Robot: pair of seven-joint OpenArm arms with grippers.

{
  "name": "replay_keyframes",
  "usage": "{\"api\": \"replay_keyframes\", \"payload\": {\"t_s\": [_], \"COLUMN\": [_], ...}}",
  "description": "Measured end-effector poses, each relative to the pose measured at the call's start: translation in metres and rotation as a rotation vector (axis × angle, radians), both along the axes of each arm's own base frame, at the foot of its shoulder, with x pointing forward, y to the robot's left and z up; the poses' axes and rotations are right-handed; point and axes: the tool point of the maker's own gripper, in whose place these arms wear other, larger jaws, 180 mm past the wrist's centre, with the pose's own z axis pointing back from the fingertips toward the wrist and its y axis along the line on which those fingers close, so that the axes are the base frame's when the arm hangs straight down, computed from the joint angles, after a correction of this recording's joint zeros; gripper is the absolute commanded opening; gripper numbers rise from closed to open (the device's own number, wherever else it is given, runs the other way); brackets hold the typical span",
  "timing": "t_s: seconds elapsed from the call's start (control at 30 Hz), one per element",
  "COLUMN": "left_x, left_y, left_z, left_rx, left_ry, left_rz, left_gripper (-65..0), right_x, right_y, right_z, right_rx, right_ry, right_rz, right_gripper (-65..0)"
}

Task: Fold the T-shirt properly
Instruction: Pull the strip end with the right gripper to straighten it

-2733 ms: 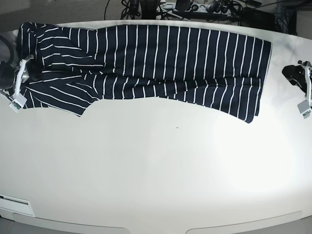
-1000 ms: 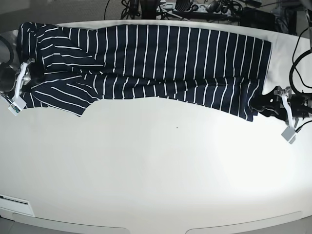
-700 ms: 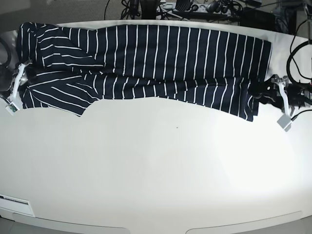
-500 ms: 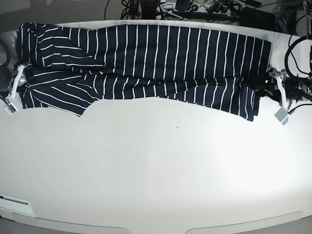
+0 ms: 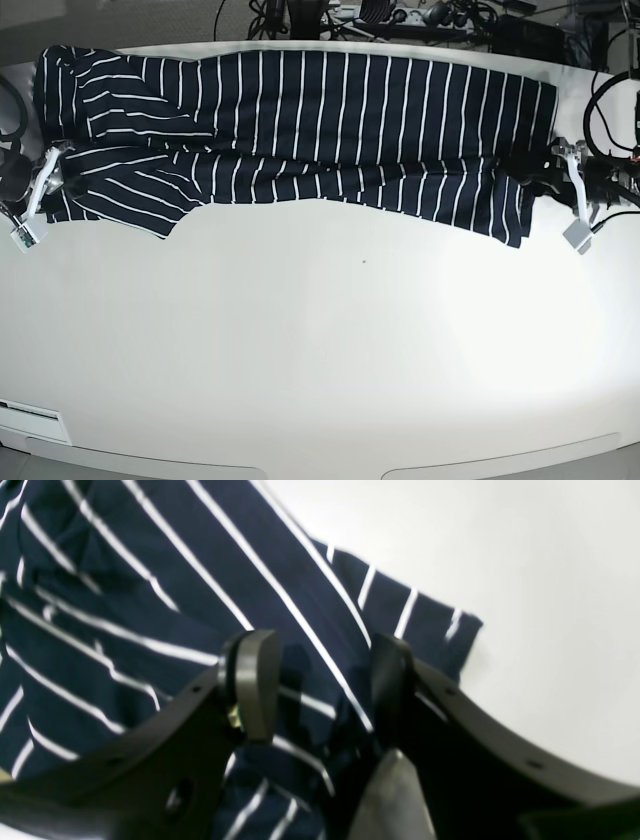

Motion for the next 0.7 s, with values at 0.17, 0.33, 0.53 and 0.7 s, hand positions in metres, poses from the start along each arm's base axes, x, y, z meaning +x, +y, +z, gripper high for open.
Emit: {"api": "replay_keyframes", "payload": {"t_s": [0.17,0.33,0.53,0.7], "left_x": [0.000,0.000,0.000,0.000], "left_y": [0.000,0.000,0.000,0.000], "left_z": [0.000,0.000,0.000,0.000], "left_rx": [0.000,0.000,0.000,0.000], "left_ry": [0.000,0.000,0.000,0.000], "left_rz": [0.000,0.000,0.000,0.000], "left_gripper": [-32.1,-32.1,-32.1,-32.1], "right_x": [0.004,0.015,0.014,0.003], "right_y": [0.013,-0.006,-0.012,0.003], "right_z": [-0.012,-0.026,-0.034,-0.045], "right_rx": [0.026,-0.118,-0.175,-0.124], "right_ry": [-0.032,-0.110,-0.110,-0.081], "right_rz": [-0.036,-0.148,-0.183,-0.164], "right_gripper": [-28.6,-28.6,-28.6,-28.6]}}
